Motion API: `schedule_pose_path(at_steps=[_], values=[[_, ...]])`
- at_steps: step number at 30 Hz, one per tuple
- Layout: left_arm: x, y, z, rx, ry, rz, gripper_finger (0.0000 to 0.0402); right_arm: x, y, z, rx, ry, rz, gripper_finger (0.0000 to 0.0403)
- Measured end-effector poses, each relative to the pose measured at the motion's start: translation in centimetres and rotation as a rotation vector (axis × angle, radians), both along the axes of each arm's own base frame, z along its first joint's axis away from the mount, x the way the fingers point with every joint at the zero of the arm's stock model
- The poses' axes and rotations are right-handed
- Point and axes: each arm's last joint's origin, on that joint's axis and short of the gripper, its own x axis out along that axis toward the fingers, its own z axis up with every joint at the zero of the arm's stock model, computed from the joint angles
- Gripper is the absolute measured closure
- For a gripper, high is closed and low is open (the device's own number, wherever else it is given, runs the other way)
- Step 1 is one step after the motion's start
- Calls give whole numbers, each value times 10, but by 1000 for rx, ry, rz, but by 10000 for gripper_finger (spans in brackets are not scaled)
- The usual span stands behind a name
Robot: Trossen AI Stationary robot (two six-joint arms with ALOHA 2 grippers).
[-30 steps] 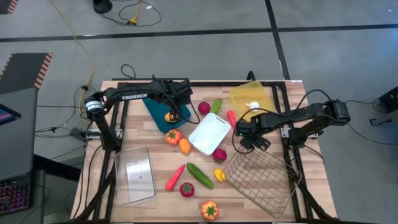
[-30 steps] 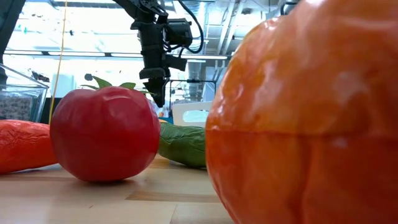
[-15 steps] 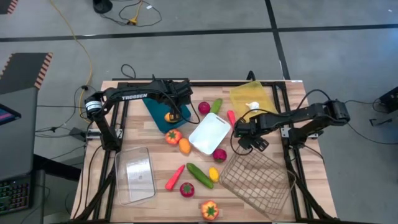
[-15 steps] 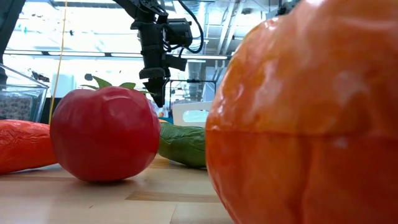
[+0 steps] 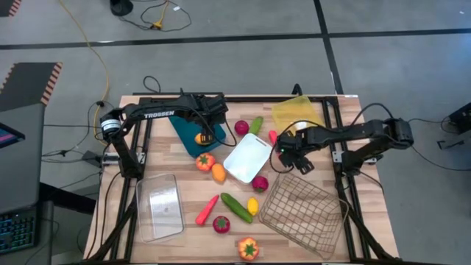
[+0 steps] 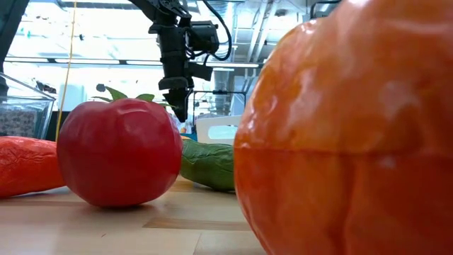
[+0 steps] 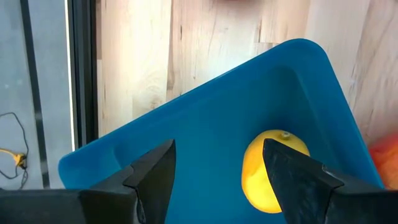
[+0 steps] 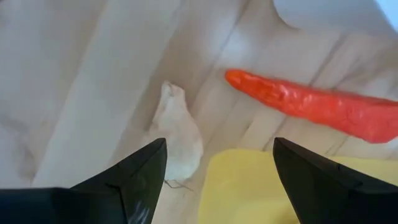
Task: Sort produce into baskets
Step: Put the white garlic into the yellow bin
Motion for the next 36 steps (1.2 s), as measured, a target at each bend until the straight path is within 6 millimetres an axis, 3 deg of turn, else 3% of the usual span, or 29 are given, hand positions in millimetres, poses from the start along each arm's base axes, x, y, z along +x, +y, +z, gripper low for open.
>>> schedule_pose_path(at_steps=[14,29,36], values=[[0,0,0,-14,-12,4,173,-10,10,-18,-5,65,157,83],[2,0,0,-15,-32,1,173,-7,7,-21,37,15,114,96],[2,0,0,-15,-32,1,173,0,7,-35,55,62,114,121]])
